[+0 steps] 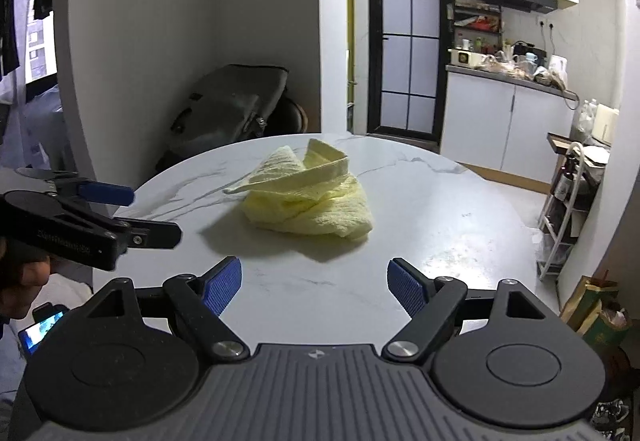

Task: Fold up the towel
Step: 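Move both tools toward the crumpled yellow towel on the table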

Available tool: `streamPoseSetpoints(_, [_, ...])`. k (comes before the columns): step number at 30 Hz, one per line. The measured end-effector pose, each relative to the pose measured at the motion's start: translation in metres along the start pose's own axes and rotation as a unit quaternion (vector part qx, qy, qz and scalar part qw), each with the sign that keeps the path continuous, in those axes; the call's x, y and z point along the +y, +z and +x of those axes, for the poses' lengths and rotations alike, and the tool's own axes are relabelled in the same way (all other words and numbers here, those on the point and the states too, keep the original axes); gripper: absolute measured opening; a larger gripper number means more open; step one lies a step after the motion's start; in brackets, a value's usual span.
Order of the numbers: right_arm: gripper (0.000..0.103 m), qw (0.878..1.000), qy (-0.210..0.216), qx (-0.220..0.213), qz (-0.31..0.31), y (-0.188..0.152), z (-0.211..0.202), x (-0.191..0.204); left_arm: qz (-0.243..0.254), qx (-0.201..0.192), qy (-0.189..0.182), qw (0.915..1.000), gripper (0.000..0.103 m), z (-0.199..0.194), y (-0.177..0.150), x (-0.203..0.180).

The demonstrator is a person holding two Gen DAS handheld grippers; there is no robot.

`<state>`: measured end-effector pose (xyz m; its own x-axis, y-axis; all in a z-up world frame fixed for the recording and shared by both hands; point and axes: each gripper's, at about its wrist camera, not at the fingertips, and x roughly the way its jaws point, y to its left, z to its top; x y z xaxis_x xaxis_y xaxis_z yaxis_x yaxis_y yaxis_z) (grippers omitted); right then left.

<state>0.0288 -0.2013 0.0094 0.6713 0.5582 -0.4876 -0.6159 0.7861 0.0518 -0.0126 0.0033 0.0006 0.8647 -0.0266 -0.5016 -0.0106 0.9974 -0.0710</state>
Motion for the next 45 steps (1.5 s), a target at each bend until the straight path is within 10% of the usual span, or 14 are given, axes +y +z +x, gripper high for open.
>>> streamPoseSetpoints(45, [0.084, 1.0, -0.006, 0.013, 0.027, 0.01, 0.025, -0.022, 0.001, 0.033, 0.002, 0.9995, 0.097, 0.025, 0.017, 0.024])
